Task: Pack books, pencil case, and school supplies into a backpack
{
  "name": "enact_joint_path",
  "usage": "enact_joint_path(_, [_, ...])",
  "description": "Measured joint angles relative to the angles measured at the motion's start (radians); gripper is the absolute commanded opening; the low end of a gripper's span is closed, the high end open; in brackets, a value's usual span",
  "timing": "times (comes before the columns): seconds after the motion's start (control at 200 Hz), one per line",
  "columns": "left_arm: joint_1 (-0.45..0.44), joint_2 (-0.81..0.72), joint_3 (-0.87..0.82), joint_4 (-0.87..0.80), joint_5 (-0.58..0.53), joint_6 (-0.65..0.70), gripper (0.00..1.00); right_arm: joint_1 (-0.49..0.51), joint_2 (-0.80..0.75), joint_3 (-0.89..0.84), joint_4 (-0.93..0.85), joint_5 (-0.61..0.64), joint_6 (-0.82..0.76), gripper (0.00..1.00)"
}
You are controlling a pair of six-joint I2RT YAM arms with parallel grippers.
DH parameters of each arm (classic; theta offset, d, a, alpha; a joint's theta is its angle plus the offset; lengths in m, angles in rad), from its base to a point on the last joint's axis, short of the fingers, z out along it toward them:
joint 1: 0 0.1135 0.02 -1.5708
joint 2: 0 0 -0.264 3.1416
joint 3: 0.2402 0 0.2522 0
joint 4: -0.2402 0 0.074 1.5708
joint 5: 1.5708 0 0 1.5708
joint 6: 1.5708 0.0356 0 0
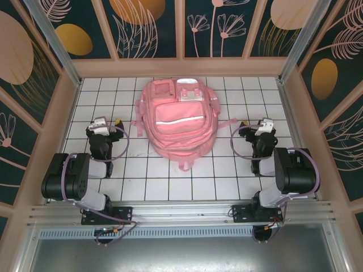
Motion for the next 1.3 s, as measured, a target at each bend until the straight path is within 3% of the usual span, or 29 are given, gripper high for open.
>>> enact_joint_path(0.635, [0.0,0.0,0.0,0.0,0.042,0.017,0.99,-0.039,0.0,0.0,-0.002,-0.109,-0.003,0.99])
enact_joint_path(1.296, [0.0,0.0,0.0,0.0,0.042,0.018,0.99,-0.031,0.0,0.0,-0.002,-0.117,-0.004,0.99])
